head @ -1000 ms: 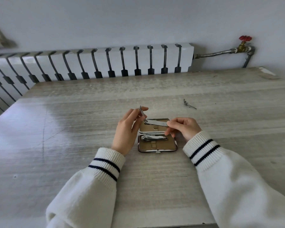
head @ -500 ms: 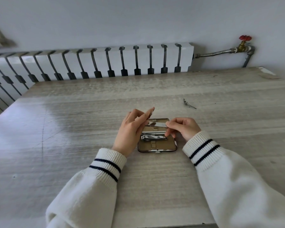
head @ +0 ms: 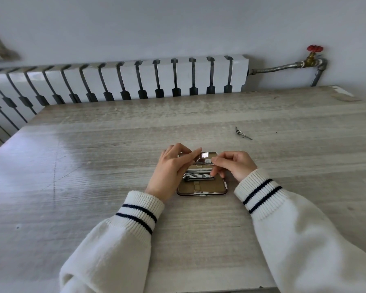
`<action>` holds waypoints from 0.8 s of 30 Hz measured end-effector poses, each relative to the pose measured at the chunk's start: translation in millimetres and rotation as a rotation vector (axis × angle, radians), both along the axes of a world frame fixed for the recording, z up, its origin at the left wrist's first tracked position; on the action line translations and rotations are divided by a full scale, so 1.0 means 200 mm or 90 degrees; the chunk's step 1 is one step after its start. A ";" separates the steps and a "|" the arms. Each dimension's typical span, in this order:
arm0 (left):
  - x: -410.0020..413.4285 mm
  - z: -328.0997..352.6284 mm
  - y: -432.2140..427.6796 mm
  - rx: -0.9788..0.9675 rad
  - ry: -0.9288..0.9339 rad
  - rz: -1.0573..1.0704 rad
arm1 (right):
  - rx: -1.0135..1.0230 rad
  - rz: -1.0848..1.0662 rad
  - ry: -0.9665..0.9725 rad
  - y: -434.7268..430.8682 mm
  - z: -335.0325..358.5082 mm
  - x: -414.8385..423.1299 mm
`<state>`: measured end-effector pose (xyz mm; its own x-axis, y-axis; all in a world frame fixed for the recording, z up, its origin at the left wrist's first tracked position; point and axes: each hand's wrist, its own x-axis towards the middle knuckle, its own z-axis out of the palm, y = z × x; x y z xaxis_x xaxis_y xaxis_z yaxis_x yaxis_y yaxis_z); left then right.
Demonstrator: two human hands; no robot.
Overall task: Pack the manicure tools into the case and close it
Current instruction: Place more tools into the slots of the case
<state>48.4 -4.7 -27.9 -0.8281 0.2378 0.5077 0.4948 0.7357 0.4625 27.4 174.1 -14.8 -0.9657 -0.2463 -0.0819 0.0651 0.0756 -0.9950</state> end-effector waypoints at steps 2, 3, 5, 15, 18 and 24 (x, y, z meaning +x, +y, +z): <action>0.00 -0.01 0.00 -0.019 0.001 -0.008 | 0.005 0.004 0.000 0.00 0.00 0.00; 0.00 -0.01 0.00 -0.025 -0.002 -0.011 | 0.006 0.005 0.000 0.00 0.00 0.00; 0.00 -0.01 0.01 -0.021 -0.008 -0.012 | 0.008 0.004 0.001 0.00 0.00 -0.01; 0.00 0.02 0.00 0.025 -0.066 0.007 | 0.003 0.012 0.017 0.00 0.00 -0.01; 0.01 0.03 0.00 0.039 -0.083 0.012 | 0.003 0.018 0.019 0.00 0.00 -0.01; 0.00 0.03 -0.02 0.058 -0.113 0.012 | -0.005 0.028 0.018 0.00 0.00 -0.01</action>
